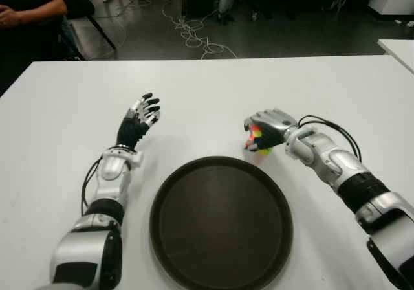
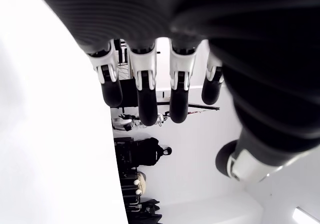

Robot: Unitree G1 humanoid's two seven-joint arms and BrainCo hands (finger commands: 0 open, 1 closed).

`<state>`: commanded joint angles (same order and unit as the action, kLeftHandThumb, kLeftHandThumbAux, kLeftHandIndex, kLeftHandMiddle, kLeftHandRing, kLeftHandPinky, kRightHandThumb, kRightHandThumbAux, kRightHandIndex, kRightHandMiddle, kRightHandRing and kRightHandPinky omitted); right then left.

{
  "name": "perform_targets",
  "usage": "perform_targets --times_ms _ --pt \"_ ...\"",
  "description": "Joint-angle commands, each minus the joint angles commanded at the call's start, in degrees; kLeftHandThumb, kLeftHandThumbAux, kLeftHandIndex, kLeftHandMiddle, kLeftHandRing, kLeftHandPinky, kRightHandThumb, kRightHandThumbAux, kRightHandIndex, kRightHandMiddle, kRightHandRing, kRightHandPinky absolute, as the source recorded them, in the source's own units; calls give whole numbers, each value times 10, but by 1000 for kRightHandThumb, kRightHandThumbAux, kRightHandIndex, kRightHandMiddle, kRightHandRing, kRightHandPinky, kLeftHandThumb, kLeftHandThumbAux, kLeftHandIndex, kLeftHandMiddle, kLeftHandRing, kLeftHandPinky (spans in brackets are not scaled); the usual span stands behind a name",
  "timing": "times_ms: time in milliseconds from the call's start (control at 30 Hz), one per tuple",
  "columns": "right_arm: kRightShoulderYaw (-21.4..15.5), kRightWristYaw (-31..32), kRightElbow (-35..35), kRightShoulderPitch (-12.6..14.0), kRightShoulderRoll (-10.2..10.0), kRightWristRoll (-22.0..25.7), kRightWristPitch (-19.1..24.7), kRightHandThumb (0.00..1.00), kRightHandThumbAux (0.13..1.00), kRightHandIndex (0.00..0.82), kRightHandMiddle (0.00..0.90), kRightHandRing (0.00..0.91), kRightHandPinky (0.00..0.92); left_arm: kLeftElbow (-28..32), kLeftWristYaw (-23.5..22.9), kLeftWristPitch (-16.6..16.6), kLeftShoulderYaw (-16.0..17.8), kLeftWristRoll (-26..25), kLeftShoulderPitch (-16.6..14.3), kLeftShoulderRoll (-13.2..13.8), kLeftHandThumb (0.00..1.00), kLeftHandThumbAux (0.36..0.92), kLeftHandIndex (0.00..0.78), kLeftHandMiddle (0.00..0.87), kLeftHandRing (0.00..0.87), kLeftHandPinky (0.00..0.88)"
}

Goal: Pick up the Rubik's Cube and put it in the plate

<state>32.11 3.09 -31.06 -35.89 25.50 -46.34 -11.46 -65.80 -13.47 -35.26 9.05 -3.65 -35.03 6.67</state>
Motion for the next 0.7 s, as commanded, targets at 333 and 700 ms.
perform_targets --times_ms 333,700 --pt "-30 44 124 20 14 4 46 688 737 415 509 507 483 -2 2 4 -1 0 -2 0 47 627 124 197 165 122" --pt "-52 42 169 31 18 6 42 688 737 414 501 491 483 -5 6 1 -2 2 -4 1 54 635 129 200 171 138"
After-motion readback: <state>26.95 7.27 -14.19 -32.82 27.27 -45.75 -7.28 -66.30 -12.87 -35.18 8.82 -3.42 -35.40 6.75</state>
